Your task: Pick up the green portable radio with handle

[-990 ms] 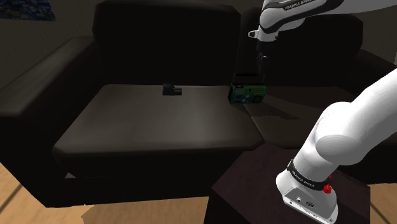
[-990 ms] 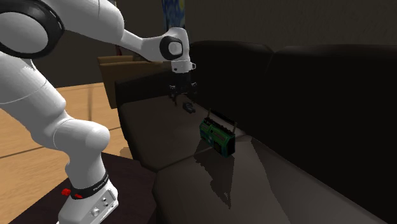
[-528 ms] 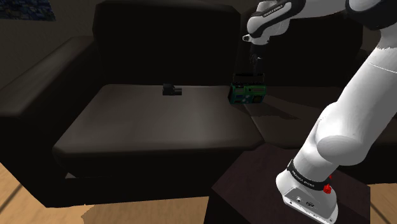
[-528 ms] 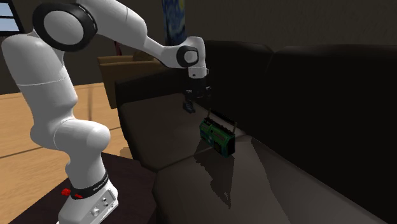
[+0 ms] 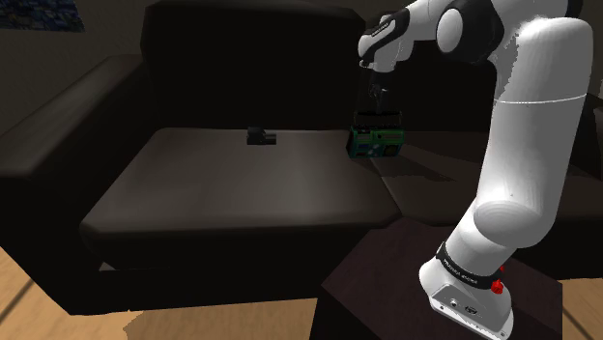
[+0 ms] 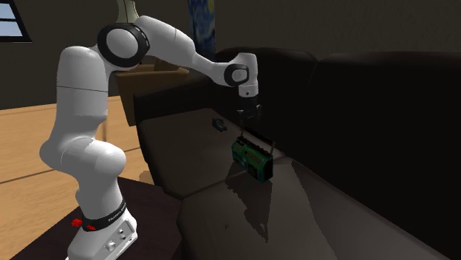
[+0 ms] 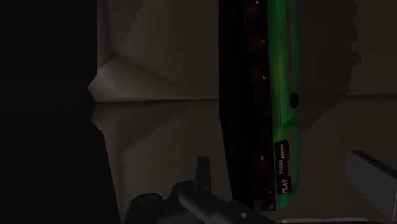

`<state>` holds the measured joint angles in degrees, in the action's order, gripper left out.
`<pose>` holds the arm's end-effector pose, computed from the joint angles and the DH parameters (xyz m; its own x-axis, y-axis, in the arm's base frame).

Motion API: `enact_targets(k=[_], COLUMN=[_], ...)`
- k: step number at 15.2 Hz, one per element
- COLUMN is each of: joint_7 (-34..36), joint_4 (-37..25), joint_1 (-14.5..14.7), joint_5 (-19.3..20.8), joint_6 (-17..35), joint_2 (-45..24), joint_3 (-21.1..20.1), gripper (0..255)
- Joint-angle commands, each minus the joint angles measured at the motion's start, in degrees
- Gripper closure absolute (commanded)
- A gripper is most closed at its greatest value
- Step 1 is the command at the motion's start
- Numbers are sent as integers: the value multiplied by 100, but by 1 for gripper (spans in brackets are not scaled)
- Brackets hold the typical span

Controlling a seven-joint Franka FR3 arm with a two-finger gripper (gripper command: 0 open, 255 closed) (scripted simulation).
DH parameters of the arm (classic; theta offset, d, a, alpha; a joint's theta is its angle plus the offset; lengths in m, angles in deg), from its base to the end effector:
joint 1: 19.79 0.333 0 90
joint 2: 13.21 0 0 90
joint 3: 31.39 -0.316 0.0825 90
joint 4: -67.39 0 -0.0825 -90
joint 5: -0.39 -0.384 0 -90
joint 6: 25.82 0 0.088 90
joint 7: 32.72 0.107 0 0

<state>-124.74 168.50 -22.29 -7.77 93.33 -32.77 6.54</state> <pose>0.5115 -0.3810 0.4098 0.6466 0.7585 -0.0814 0.7627 -0.6450 0.0478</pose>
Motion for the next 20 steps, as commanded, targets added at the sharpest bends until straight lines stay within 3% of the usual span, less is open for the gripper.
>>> enact_targets(k=[1,10,11,20], joint_7=[-354,-428,-420,-429], joint_4=[-469,-193,-194,-194], joint_1=[-249,-315,-309,-315], joint_5=[-284,-444,-442,-444], joint_6=[-49,430,429,430], joint_2=[-464,-699,-698,-699], joint_3=[-133,-244,-245,-244], gripper=[0,0,255,255])
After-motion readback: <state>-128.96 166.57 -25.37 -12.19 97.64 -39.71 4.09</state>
